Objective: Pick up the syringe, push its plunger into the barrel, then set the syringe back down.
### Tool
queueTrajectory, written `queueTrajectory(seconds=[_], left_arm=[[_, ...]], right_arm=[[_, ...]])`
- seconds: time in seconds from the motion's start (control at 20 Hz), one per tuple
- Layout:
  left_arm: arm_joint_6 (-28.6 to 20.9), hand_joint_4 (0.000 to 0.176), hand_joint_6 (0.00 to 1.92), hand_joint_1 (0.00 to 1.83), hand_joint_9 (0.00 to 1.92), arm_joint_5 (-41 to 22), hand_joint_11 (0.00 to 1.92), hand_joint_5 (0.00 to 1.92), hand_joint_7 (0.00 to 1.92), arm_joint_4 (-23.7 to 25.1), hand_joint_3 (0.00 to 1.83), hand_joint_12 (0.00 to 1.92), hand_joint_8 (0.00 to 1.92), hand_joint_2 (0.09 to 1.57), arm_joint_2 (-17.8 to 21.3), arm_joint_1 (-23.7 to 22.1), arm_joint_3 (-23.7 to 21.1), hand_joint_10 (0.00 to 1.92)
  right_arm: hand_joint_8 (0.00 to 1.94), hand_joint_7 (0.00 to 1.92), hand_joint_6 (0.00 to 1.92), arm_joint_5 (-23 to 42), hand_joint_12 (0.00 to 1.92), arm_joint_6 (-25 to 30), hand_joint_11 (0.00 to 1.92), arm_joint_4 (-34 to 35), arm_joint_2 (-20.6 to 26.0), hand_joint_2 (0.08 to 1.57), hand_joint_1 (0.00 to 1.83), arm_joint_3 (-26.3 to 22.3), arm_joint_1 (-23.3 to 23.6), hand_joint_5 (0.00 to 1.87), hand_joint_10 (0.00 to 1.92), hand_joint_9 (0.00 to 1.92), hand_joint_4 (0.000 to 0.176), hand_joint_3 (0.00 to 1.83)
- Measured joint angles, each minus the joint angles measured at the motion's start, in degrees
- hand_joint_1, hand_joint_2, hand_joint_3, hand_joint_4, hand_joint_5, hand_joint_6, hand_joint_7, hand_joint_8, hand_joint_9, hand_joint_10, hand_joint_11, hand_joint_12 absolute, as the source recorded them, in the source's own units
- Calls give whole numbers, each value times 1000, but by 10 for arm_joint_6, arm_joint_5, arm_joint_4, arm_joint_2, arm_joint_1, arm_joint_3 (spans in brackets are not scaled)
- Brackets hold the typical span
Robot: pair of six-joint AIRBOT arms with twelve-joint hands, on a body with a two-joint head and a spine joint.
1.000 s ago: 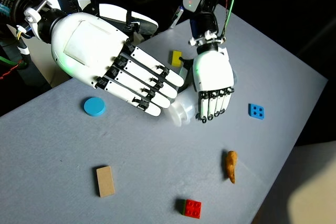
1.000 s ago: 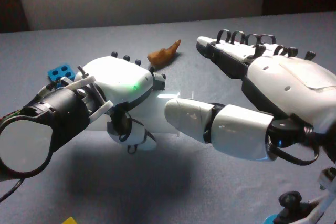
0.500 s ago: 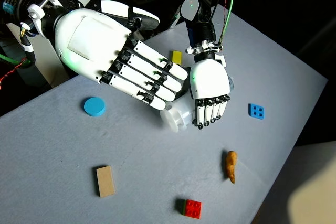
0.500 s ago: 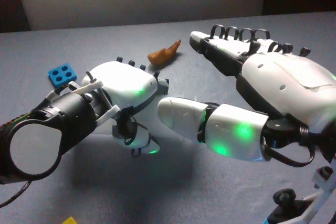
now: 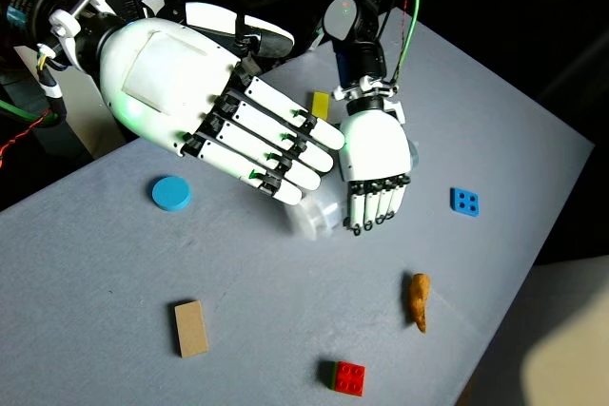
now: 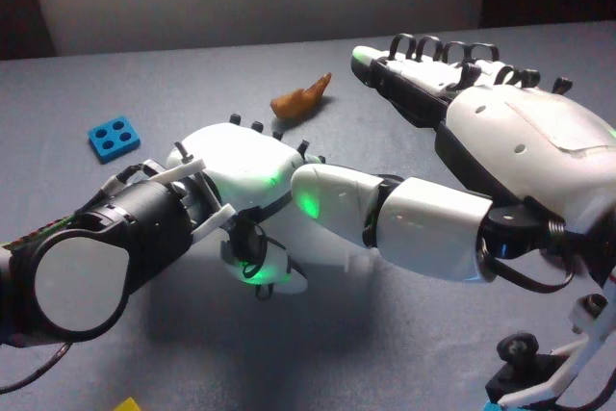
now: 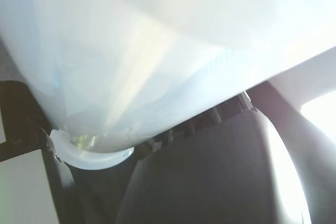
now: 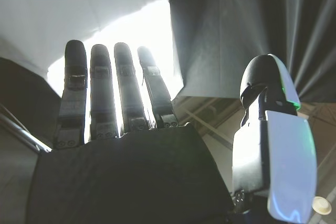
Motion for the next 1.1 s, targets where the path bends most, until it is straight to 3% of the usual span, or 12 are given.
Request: queueTrajectory(seconds=[0.05,0.1,0.15,0.25,0.45,0.65,0.75,0.8,0.85,0.9,1.0,1.1], left_arm=[[0,0,1248,1117,689,0,559,798,717,0,1,1408,841,1207,0,0,0,888],[0,0,1280,1097,680,0,526,776,727,0,0,1382,578,1219,-1,0,0,779],[0,0,716,994,708,1,508,706,766,0,0,1315,353,1149,-1,0,-1,620],[0,0,212,792,705,1,424,743,782,0,0,1238,113,1161,-1,0,-1,386],[3,0,3,463,558,18,154,640,584,3,0,1103,0,1151,0,0,-2,49],[3,0,1,13,297,9,0,386,298,2,0,819,3,1093,0,0,-3,1],[2,1,0,0,114,8,0,221,113,2,0,773,0,1057,0,-1,-7,0],[2,22,0,0,44,8,0,151,56,2,0,669,5,1038,0,-1,-7,0],[3,26,4,0,8,7,0,117,27,2,0,548,5,1029,0,-1,-7,0],[2,30,3,0,1,6,0,103,5,2,0,619,0,1035,1,-1,-10,0],[3,48,11,0,0,5,0,82,0,2,0,252,0,1006,5,-2,-13,0],[2,46,9,0,0,2,0,90,0,1,0,129,0,1008,7,-7,-13,0]], right_arm=[[4,182,4,0,623,0,0,0,-1,1030,107,0,0,181,4,183,0,2],[4,192,5,2,675,2,0,0,-2,1028,114,0,0,191,7,198,0,1],[3,195,3,3,728,2,0,0,-3,1032,113,0,0,192,6,206,0,1],[7,197,8,5,722,3,0,-3,-4,1028,118,0,-4,189,8,209,0,0],[5,198,6,7,738,2,0,0,-5,1026,121,1,-4,195,8,205,0,0],[1,197,0,8,658,2,0,0,-5,1037,90,2,-4,186,1,188,0,3],[2,201,1,8,697,2,0,0,-5,1033,115,2,-4,188,4,199,0,0],[3,173,2,8,628,2,0,0,-5,1034,130,2,-4,165,4,176,0,0],[1,166,1,8,579,2,0,0,-5,1037,111,2,-4,154,2,169,0,1],[4,182,4,9,599,2,0,0,-5,1048,93,2,-4,171,4,178,0,4],[1,160,2,9,503,2,0,0,-5,1069,51,2,-4,150,2,148,0,7],[1,156,1,10,515,2,0,0,-5,1074,55,2,-4,145,2,146,0,6]])
